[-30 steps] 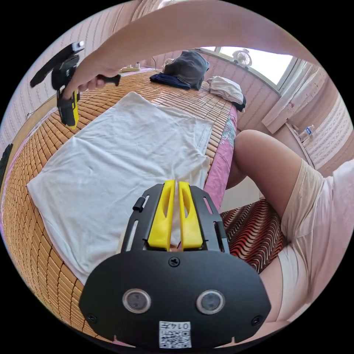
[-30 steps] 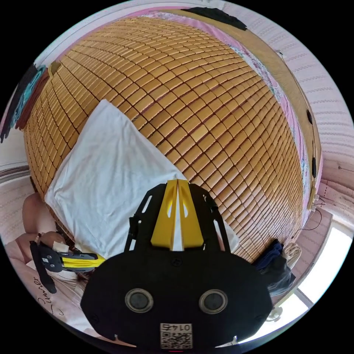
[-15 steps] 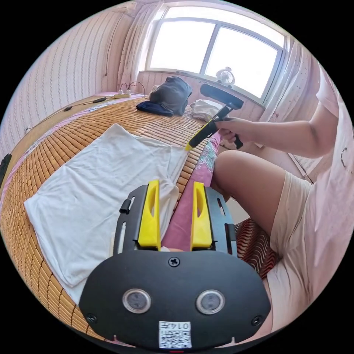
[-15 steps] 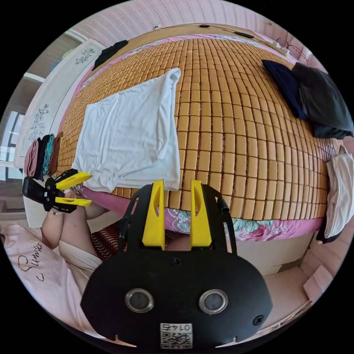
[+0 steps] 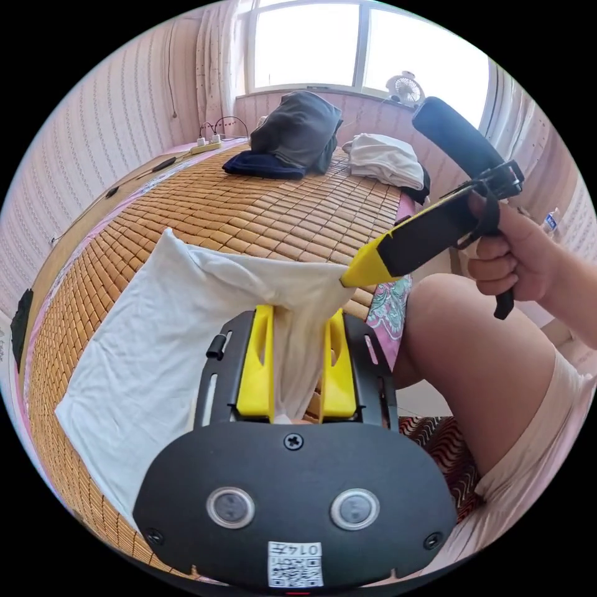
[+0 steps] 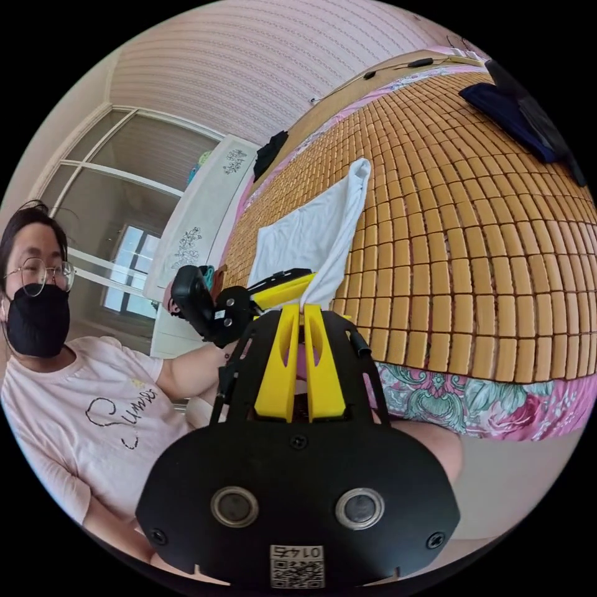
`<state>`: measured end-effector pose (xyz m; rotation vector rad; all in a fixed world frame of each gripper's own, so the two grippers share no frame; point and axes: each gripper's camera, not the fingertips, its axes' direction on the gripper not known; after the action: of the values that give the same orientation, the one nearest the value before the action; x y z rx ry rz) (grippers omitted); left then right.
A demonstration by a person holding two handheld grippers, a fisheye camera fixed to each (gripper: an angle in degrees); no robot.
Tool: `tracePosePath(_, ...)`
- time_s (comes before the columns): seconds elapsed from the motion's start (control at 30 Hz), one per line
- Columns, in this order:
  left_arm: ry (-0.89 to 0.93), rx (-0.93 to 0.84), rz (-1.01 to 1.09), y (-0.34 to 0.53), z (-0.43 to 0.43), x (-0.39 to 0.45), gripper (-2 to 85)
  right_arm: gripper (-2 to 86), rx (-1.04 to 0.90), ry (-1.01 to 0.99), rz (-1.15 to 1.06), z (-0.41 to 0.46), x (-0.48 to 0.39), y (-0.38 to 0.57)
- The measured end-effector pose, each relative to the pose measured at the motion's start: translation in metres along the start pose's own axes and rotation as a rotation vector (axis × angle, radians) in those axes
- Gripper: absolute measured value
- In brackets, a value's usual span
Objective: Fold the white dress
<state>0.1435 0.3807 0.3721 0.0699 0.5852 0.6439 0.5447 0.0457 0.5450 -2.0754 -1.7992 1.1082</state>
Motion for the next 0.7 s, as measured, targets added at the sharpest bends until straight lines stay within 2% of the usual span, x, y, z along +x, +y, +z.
tracePosePath(0.1, 0.105, 0.011, -0.016, 0.010, -0.017, 0.005, 0.3, 1.0, 0.061, 0.021, -0.009, -0.014, 0.001, 0.020)
tracePosePath(0.3, 0.155, -0.058, 0.011, 0.048, -0.058, 0.036, -0.9, 5.1, 0.090, 0.271, 0.235, -0.031, 0.030, 0.061)
tracePosePath(0.5, 0.177, -0.079, 0.018, 0.081, -0.096, 0.052, -0.9, 10.7, 0.172, 0.347, 0.378, -0.026, 0.054, 0.059)
tracePosePath(0.6, 0.174, -0.079, 0.009, 0.090, -0.111, 0.051, -0.9, 10.3, 0.178, 0.345, 0.449, -0.014, 0.070, 0.048)
tracePosePath(0.7, 0.169, -0.072, -0.031, 0.098, -0.126, 0.043, -0.9, 5.6, 0.149, 0.360, 0.501, -0.004, 0.076, 0.041)
